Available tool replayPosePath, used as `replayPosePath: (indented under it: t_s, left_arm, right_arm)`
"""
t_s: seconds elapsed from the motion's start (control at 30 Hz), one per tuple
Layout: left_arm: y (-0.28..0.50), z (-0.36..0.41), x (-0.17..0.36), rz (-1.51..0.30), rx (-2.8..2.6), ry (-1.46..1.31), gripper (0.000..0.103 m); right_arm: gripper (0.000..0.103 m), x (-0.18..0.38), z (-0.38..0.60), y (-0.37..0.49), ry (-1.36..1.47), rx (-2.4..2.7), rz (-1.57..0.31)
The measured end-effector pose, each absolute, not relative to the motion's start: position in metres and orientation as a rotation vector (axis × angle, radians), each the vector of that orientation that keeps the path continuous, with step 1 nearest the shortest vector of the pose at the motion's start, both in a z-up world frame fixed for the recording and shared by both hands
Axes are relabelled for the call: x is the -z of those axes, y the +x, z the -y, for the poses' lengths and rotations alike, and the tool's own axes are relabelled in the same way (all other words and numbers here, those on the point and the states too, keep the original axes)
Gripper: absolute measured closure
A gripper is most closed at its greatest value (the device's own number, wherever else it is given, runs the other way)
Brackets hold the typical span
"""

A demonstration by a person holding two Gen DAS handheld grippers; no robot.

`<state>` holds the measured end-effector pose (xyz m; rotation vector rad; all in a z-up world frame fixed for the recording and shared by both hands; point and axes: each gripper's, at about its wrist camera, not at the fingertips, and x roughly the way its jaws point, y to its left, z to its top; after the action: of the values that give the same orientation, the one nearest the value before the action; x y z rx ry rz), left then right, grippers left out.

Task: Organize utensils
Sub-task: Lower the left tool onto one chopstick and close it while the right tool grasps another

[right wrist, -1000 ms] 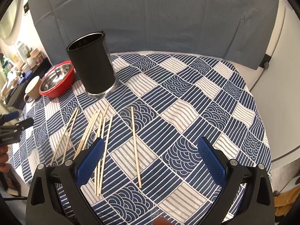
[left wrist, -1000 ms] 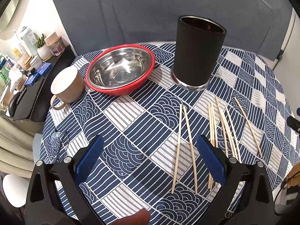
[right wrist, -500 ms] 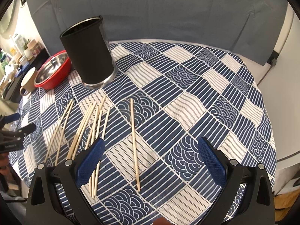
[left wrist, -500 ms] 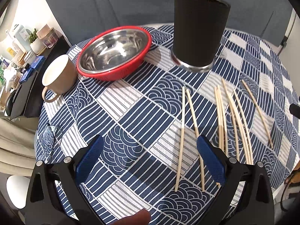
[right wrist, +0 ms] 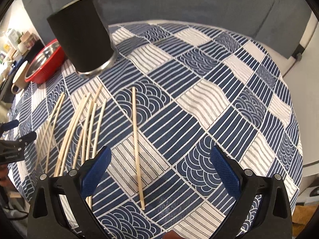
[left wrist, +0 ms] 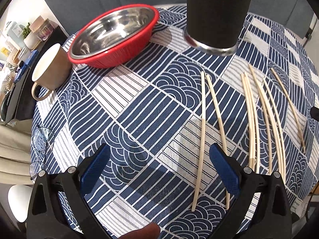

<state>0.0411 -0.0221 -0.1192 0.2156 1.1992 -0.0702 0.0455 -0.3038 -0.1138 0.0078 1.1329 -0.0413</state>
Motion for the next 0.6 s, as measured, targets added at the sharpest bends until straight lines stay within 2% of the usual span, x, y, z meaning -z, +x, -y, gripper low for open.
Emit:
replayPosePath:
  t_s: [0.6]
  left_arm:
    - [0.065,0.025,0.145,-1.264,0.103,0.211,0.004]
  right_arm:
    - [0.008,0.16,0.301,0.076,-0.003,0.072,-1.281]
